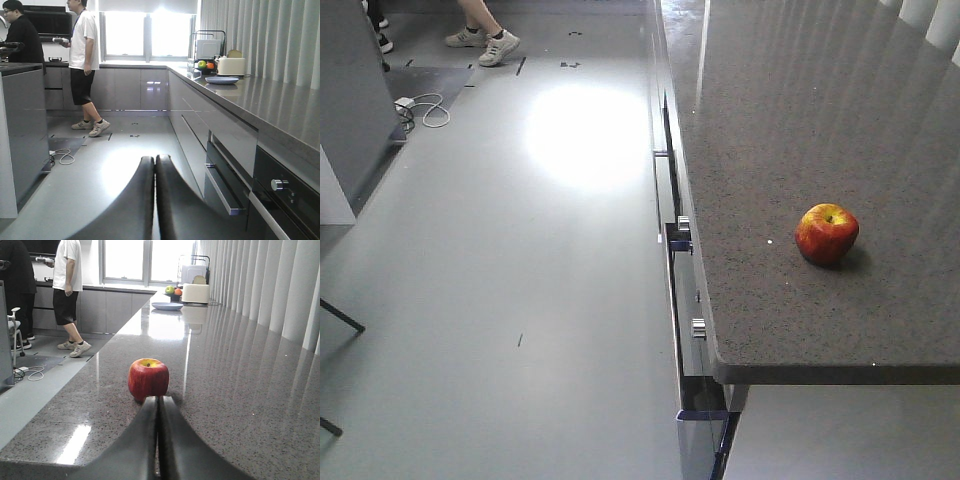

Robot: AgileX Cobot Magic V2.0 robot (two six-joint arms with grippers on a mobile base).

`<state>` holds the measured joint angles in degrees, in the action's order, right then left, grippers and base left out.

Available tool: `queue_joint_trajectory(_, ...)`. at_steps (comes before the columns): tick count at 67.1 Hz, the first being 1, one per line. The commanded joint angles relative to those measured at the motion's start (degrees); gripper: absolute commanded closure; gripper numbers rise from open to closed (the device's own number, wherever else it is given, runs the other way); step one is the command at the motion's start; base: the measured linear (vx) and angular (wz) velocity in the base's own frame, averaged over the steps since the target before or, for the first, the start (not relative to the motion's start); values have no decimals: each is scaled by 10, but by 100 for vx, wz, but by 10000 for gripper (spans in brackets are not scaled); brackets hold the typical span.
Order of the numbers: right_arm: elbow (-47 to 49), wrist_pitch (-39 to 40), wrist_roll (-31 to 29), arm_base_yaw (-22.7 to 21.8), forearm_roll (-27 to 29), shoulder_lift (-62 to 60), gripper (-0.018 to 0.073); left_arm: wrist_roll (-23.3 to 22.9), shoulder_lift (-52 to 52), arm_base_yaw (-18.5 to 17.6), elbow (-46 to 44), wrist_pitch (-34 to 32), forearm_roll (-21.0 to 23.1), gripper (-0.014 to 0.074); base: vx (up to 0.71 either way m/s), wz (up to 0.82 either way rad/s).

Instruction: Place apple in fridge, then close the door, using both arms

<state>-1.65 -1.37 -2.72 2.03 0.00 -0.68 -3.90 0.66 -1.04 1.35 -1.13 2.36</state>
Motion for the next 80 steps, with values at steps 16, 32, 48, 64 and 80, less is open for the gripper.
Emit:
queue_joint_trajectory(16,2,43,-4,-3,-3,-7,562,-2,9,-1,-10,-42,5,603,0,0)
queue_joint_trajectory(32,2,43,-4,-3,-3,-7,562,-2,9,-1,-10,-42,5,603,0,0)
queue_joint_trajectory(48,2,63,-4,-3,0,-7,562,-2,9,-1,-10,-42,5,603,0,0)
queue_joint_trajectory(64,2,134,-1,-3,-3,-7,562,-2,9,-1,-10,-42,5,603,0,0)
queue_joint_trajectory(80,44,226,-5,-3,9,-5,562,-2,9,-1,-10,-42,5,603,0,0)
